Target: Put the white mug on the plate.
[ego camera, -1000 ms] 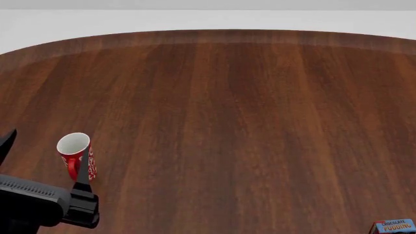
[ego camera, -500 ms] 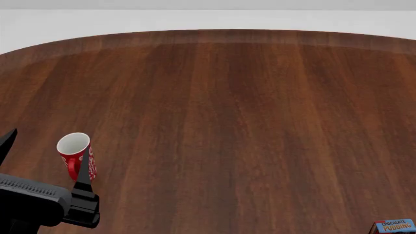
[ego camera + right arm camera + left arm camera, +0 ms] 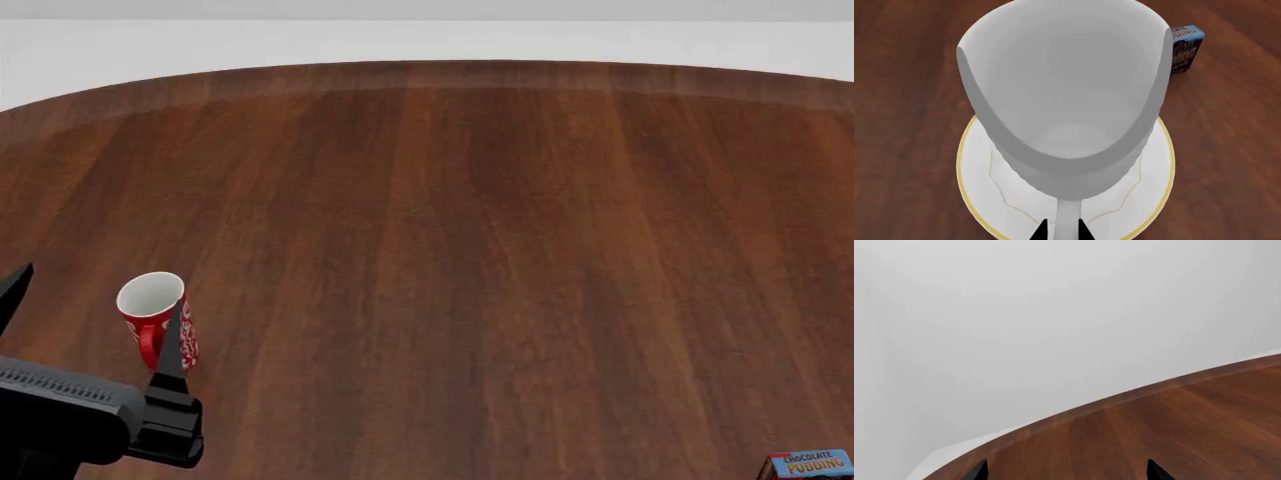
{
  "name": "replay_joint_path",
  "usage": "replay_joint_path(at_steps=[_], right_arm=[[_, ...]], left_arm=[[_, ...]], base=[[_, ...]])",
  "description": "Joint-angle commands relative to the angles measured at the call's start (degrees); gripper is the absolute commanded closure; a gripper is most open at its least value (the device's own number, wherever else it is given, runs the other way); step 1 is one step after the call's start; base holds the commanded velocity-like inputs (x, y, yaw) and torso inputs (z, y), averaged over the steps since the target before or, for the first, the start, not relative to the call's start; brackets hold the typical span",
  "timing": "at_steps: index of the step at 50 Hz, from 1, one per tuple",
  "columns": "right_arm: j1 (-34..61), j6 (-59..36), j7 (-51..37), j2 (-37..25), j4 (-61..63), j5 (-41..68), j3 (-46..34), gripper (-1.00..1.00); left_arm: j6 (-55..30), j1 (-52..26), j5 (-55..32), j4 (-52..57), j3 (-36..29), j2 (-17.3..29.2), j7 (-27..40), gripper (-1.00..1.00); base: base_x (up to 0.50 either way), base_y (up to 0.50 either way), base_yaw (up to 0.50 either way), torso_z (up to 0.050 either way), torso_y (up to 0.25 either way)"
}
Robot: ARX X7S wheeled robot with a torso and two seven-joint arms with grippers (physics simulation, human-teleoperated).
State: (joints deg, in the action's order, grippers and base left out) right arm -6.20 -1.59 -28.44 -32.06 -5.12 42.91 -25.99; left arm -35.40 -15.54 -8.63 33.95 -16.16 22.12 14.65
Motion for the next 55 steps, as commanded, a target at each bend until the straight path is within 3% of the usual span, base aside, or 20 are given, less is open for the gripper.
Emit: replay_joint_path(at_steps=[1, 25, 26, 55], right_arm=[[1.38, 0.68, 1.64, 1.19, -3.28, -1.36, 0.1, 1.0], [1.82, 0.69, 2.34, 1.55, -3.72, -1.62, -0.48, 1.0], [1.81, 0.51, 2.19, 1.59, -3.77, -1.26, -0.3, -1.0], [-0.45, -2.41, -4.31, -3.13, 10.0, -1.68, 0.19, -1.0]], left_arm=[[-0.23, 0.06, -0.03, 0.29, -0.18, 0.17, 0.23, -1.0], [-0.2, 0.11, -0.21, 0.56, -0.36, 0.4, 0.61, -1.0], [-0.16, 0.2, -0.23, 0.58, -0.33, 0.41, 0.65, -1.0], [-0.67, -0.34, -0.86, 1.08, -0.33, 0.75, 0.78, -1.0]], base=[[0.0, 0.0, 0.0, 0.0, 0.0], [0.0, 0.0, 0.0, 0.0, 0.0], [0.0, 0.0, 0.0, 0.0, 0.0], [0.0, 0.0, 0.0, 0.0, 0.0]])
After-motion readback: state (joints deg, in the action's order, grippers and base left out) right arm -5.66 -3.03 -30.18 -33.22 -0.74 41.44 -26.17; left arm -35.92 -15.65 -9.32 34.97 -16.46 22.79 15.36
